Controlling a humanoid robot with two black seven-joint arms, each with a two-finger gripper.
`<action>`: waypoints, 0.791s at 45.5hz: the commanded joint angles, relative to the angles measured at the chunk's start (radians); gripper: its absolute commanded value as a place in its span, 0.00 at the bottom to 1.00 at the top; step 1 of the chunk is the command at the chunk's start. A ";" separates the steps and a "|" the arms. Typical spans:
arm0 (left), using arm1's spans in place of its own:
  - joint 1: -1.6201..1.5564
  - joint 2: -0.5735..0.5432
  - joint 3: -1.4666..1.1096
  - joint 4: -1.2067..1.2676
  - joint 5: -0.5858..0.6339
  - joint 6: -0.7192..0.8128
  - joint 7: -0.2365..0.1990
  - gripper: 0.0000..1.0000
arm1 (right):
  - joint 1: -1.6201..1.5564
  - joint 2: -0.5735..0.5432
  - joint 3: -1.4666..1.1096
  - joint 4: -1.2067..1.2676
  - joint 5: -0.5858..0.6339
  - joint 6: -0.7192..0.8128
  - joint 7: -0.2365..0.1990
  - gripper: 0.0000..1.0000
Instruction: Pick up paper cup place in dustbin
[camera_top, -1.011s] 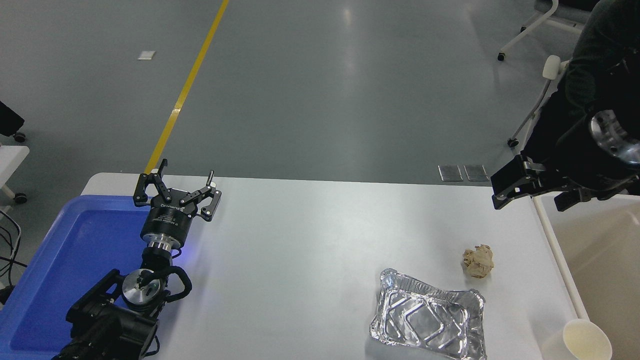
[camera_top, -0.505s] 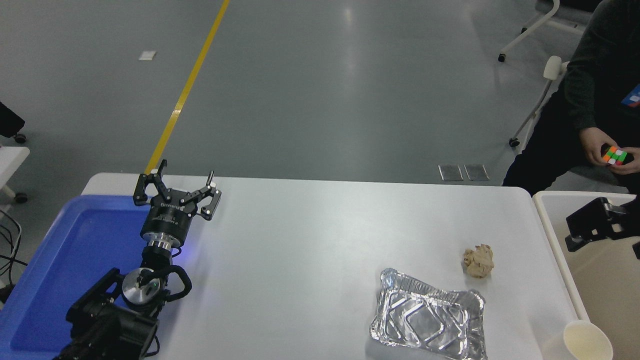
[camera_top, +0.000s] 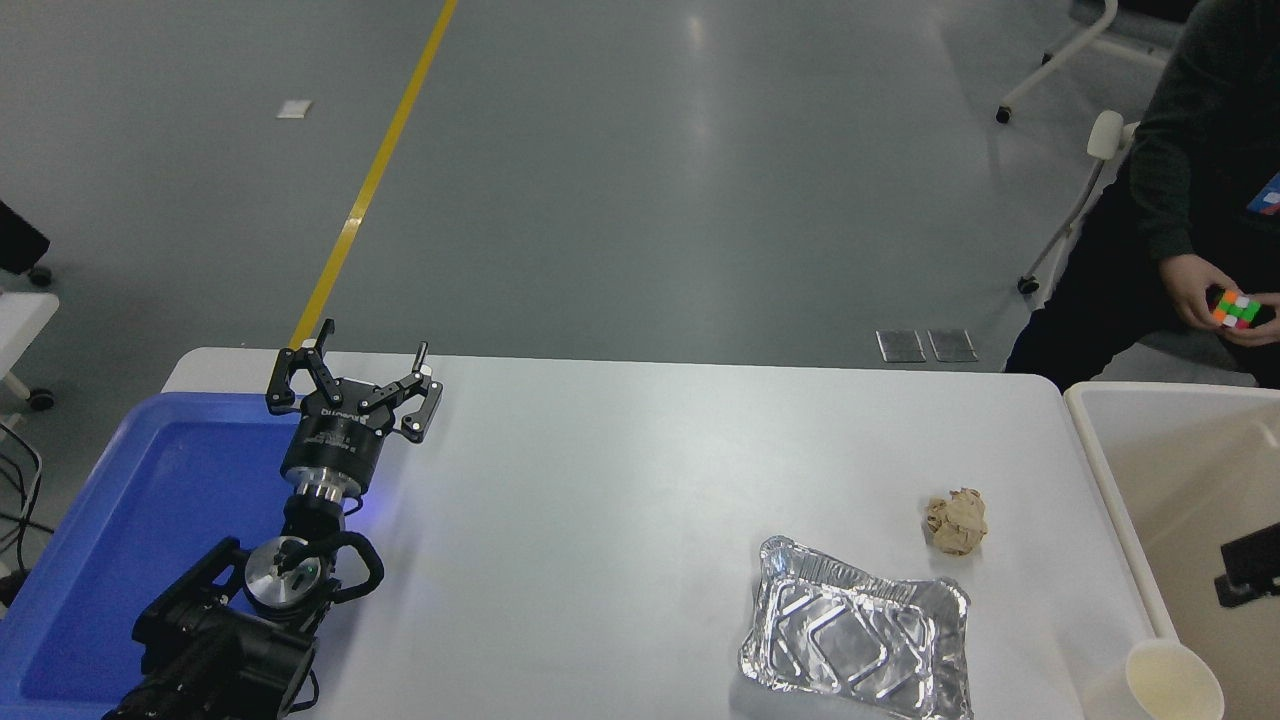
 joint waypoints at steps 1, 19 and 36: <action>0.000 0.000 0.000 -0.001 0.000 0.000 0.000 0.99 | -0.233 -0.070 0.147 -0.048 -0.080 -0.100 0.023 1.00; 0.000 0.000 0.000 -0.001 0.000 0.000 0.000 0.99 | -0.616 -0.033 0.407 -0.142 -0.086 -0.212 0.028 1.00; 0.000 0.000 0.000 0.001 0.000 0.000 0.000 0.99 | -0.858 0.108 0.545 -0.263 -0.092 -0.349 0.055 1.00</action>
